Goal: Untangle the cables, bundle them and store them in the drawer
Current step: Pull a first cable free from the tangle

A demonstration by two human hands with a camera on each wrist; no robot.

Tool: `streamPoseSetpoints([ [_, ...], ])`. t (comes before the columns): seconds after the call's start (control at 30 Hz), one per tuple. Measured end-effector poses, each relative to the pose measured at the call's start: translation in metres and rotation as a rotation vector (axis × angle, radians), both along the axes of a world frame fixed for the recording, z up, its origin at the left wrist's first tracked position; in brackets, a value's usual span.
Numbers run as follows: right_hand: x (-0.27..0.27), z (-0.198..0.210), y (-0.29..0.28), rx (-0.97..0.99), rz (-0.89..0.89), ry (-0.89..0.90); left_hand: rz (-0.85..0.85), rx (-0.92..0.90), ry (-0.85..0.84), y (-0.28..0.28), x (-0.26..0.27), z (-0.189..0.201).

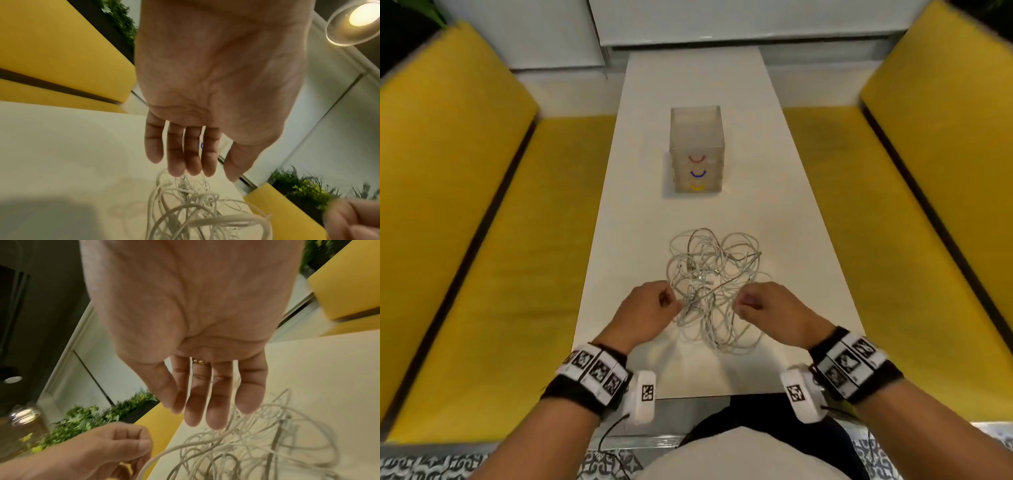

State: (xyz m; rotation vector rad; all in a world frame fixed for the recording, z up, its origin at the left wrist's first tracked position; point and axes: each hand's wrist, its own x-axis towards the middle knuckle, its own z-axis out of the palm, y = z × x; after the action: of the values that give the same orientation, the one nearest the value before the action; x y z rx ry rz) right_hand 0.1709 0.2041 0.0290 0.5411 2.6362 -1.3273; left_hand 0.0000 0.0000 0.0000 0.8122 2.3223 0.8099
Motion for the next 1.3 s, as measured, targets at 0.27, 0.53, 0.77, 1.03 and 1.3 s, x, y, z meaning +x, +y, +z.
streamPoseSetpoints([
  [0.27, -0.04, -0.022, -0.013, 0.189, 0.215, -0.051, -0.078, -0.364, -0.061, 0.026, -0.006, -0.01],
  [0.53, -0.053, -0.036, -0.011, 0.23, 0.194, 0.001, 0.11, -0.193, -0.423, 0.03, -0.01, 0.001],
  [0.77, -0.063, 0.011, 0.011, -0.009, -0.092, 0.266, 0.155, 0.15, -0.553, 0.042, -0.019, 0.048],
  [1.03, -0.072, 0.076, 0.016, -0.258, -0.346, 0.575, 0.028, 0.718, -0.564, 0.058, -0.019, 0.111],
  [1.3, -0.072, 0.098, 0.02, -0.017, -0.412, 0.638, 0.089, 0.79, -0.353, 0.073, -0.021, 0.121],
])
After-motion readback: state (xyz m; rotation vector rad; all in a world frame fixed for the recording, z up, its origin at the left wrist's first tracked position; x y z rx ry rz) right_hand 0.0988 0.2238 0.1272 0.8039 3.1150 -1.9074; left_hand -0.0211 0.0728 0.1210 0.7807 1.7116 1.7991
